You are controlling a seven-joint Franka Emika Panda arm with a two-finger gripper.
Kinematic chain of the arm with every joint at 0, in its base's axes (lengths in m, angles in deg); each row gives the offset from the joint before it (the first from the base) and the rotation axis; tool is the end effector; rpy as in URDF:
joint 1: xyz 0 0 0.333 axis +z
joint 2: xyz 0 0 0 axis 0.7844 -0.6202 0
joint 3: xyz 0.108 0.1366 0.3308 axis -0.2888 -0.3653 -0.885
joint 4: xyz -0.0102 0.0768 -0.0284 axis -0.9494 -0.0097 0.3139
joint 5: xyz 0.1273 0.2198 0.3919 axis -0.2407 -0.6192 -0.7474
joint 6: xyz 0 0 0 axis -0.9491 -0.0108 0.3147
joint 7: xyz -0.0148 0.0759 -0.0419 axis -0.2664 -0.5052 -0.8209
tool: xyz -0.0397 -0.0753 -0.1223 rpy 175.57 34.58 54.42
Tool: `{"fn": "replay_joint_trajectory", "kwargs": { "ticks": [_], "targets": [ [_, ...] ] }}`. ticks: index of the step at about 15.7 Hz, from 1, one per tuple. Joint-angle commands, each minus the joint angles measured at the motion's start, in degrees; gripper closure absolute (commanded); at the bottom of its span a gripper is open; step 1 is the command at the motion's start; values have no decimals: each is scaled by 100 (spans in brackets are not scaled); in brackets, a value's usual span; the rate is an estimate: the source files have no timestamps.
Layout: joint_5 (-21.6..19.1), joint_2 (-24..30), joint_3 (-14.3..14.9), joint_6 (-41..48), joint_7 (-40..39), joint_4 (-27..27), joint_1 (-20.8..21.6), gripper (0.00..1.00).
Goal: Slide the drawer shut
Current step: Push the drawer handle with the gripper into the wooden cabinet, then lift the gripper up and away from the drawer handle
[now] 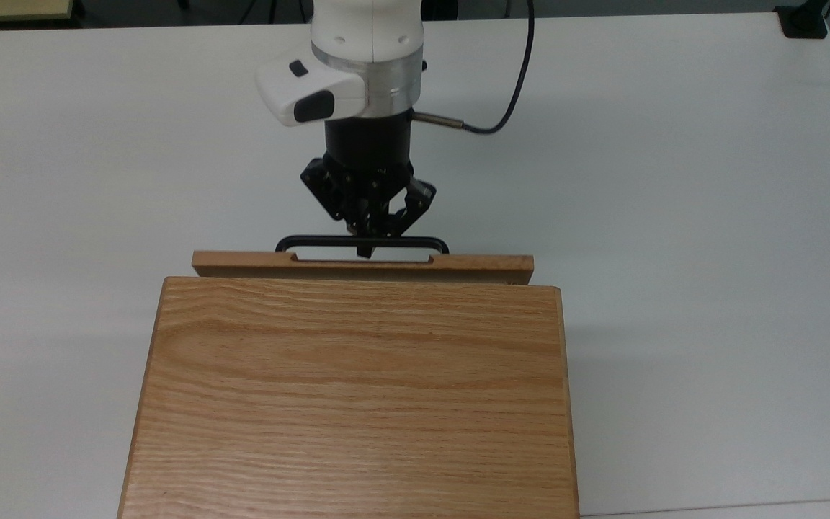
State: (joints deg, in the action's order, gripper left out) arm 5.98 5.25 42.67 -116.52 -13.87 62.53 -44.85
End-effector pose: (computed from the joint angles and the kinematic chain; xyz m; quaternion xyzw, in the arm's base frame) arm 0.8201 0.0870 0.5296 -0.9687 0.1450 -0.2011 0.0084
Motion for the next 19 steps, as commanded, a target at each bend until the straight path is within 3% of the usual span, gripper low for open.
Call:
{"fn": "replay_joint_trajectory", "kwargs": {
  "ticks": [1, 6, 10, 12, 16, 18, 19],
  "targets": [
    [306, -254, 23, -414, 471, -228, 39, 100],
    [350, -333, 32, -730, 840, -228, 48, 100],
    [666, -351, 14, -837, 1131, -193, 21, 100],
    [771, -194, -12, -767, 1000, -140, -14, 99],
    [763, 640, -196, -207, 298, 694, -110, 94],
    [737, 966, -407, 645, 95, 756, -259, 77],
    [719, 1089, -477, 1049, 42, 765, -295, 55]
  ]
}}
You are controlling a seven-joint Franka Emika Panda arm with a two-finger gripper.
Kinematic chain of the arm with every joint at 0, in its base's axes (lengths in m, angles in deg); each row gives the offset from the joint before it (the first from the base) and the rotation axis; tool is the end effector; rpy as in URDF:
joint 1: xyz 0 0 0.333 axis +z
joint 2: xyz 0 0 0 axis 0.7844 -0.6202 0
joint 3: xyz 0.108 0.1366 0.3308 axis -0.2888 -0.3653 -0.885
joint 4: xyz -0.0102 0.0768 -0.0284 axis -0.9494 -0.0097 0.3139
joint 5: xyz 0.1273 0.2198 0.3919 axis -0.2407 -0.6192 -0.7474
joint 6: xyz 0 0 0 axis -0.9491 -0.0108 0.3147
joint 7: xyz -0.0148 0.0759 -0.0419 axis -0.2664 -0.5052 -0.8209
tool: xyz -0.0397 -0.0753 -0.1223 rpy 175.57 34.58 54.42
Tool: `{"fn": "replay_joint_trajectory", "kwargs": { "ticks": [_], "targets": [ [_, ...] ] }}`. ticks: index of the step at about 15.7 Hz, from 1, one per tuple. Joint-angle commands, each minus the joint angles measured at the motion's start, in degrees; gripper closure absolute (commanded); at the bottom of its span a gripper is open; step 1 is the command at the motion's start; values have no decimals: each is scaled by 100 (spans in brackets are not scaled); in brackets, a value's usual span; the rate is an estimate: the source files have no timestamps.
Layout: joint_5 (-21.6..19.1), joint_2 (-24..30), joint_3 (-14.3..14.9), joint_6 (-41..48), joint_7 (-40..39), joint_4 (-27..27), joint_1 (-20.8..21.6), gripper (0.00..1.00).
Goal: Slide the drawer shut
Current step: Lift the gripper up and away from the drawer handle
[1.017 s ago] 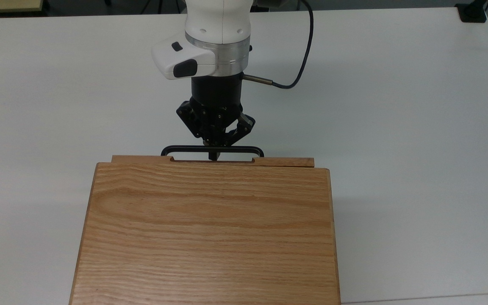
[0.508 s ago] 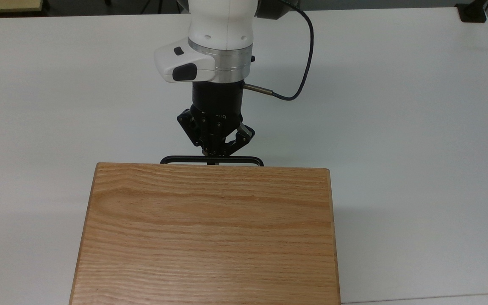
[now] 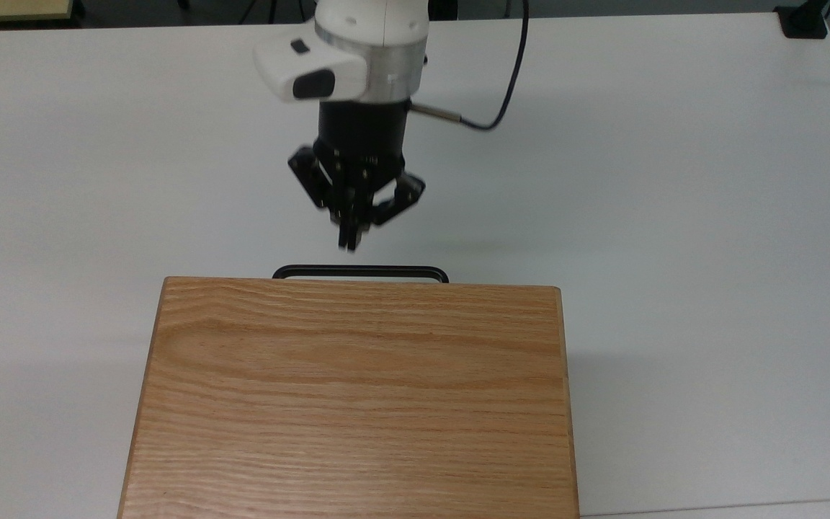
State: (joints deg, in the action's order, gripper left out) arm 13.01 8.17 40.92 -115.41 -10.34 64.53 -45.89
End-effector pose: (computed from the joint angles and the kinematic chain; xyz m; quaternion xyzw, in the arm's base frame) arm 0.8045 0.0820 0.5488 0.9648 -0.1481 0.2148 0.0344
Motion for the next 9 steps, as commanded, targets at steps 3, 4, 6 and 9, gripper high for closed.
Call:
{"fn": "replay_joint_trajectory", "kwargs": {
  "ticks": [3, 4, 6, 9],
  "targets": [
    [-80, 1201, -329, 1967, -295, 679, -147, 2],
    [-211, 1385, -329, 2223, -295, 801, -139, 0],
    [-527, 1789, -329, 2523, -304, 1091, -138, 0],
    [-722, 2247, -329, 2752, -304, 1451, -95, 0]
  ]
}}
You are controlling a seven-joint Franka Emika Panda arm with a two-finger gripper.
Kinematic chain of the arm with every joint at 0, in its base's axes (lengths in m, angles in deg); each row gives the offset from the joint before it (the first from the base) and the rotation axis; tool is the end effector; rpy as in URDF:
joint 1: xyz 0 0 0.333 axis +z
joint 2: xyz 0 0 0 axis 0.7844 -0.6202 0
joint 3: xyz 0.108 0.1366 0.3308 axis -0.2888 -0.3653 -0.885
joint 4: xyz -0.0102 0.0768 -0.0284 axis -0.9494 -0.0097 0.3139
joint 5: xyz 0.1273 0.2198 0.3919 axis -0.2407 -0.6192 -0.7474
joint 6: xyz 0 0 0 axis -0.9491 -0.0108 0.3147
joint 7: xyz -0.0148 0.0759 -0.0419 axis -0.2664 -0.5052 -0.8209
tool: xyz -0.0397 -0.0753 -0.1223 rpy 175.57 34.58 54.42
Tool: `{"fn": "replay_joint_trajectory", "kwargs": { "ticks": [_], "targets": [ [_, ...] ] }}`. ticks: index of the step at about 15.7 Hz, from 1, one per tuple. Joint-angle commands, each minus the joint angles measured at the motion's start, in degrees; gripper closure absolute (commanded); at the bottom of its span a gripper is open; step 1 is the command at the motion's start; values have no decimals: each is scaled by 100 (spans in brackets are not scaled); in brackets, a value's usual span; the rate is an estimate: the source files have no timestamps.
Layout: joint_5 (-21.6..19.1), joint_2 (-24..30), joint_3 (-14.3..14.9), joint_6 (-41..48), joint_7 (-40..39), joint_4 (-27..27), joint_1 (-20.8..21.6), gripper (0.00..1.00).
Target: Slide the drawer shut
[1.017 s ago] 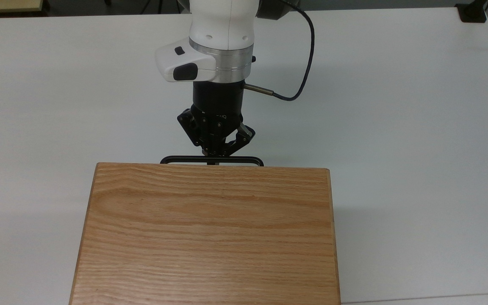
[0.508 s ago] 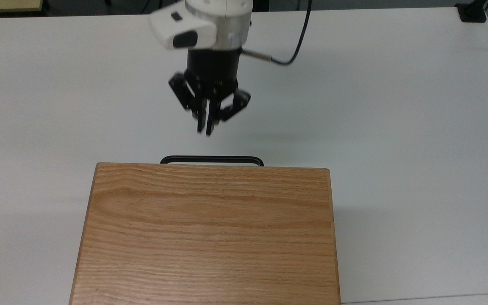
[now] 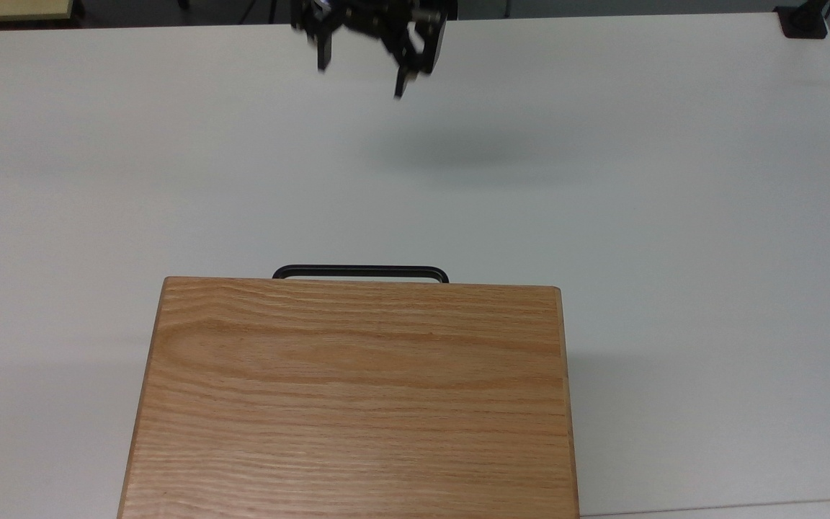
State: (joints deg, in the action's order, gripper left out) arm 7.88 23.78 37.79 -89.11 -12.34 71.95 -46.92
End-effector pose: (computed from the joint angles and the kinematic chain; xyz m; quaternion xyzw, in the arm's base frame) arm 0.6646 0.0887 0.6198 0.9856 -0.1518 0.0559 0.0499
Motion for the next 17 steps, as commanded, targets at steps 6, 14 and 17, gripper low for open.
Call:
{"fn": "replay_joint_trajectory", "kwargs": {
  "ticks": [6, 14, 17],
  "targets": [
    [-236, 1048, 36, 114, -979, 1071, -131, 0],
    [-534, 891, 448, 17, -2494, 756, -352, 0],
    [-535, 890, 1063, 26, -2424, 702, 324, 0]
  ]
}}
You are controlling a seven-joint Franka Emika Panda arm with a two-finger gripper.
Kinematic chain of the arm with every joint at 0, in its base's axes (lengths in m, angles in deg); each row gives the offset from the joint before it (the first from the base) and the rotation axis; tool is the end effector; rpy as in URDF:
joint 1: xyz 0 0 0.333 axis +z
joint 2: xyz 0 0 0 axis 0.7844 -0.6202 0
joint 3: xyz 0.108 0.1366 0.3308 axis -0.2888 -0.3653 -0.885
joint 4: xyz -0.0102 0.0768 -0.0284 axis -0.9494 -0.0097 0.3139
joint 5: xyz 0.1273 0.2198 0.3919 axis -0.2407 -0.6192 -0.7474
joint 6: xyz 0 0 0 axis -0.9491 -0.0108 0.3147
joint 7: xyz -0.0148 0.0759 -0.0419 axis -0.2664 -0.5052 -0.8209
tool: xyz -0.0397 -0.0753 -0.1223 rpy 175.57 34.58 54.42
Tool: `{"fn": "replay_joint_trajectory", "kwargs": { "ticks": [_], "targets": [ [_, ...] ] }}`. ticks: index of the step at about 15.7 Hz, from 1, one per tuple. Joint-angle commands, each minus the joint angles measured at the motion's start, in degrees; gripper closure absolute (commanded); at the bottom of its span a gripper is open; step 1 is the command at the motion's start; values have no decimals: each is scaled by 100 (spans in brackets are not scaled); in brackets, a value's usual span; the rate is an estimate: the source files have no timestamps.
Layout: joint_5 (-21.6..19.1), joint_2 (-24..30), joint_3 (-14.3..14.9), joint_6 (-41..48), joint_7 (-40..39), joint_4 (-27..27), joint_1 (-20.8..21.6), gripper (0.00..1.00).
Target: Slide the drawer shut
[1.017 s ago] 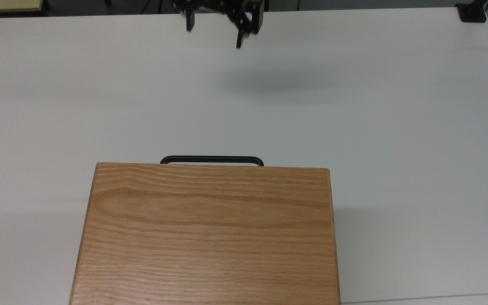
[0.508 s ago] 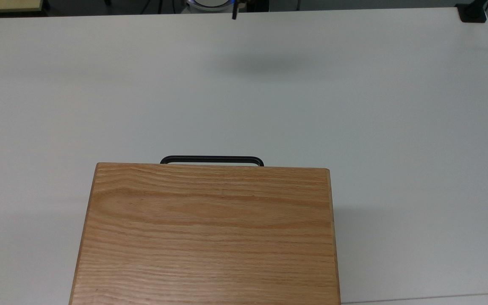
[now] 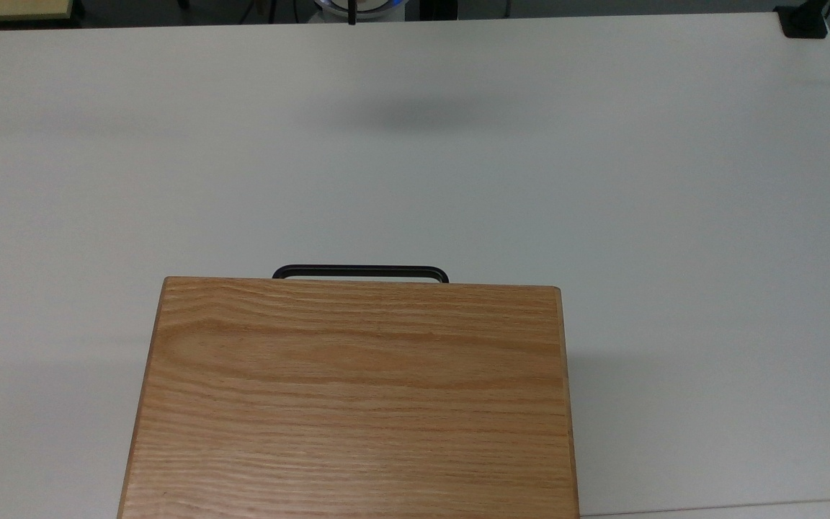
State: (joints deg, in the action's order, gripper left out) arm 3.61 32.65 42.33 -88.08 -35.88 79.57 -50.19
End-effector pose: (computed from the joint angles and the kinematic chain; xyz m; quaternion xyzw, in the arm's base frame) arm 0.6114 0.0078 0.6415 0.9986 -0.0191 0.0406 0.0288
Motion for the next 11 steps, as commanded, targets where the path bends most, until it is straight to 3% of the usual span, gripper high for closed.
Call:
{"fn": "replay_joint_trajectory", "kwargs": {
  "ticks": [1, 11],
  "targets": [
    [-107, 3, 628, -77, -87, -60, 634, 0],
    [-107, -6, 602, -33, -79, -51, 660, 0]
  ]
}}
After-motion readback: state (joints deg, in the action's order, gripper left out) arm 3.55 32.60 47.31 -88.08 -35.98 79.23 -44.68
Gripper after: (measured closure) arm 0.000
